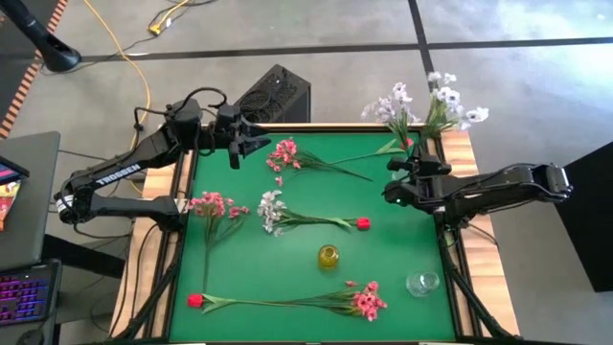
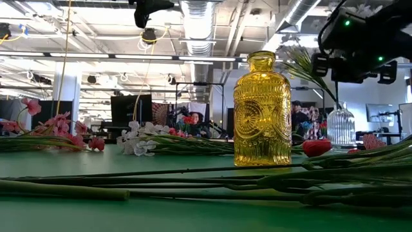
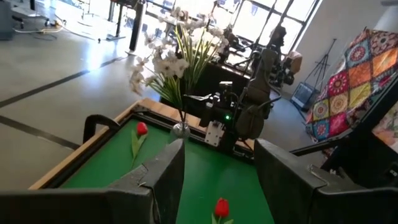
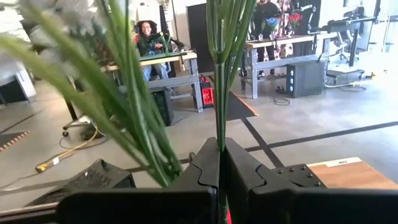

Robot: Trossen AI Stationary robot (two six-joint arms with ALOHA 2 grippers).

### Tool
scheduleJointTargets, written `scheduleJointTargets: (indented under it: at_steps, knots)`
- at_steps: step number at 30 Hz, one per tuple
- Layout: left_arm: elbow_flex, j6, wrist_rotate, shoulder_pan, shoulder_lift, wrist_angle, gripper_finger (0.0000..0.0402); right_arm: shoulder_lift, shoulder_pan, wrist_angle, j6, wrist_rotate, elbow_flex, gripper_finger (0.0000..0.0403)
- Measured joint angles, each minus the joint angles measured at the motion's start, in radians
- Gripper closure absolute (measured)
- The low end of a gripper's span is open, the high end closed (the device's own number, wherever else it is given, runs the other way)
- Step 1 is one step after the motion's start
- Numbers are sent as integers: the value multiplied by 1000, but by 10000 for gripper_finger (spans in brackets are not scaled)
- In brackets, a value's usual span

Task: Sort flowers into vase by color
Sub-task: Put the top left white flowers into the top transparent vase

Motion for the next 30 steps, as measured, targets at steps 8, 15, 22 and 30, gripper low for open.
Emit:
scheduleJointTargets:
  at_steps: [8, 15, 22, 30]
  knots:
    - [0, 12, 0, 0, 0, -12, 221, 88, 0, 16, 5, -30, 0, 368]
    - [0, 19, 0, 0, 0, -13, 221, 120, 1, 38, 4, -64, 0, 367]
    - [0, 29, 0, 0, 0, -13, 221, 118, 4, 35, -7, -108, 0, 347]
    - [0, 30, 0, 0, 0, -12, 221, 115, 32, 37, -138, -106, 0, 299]
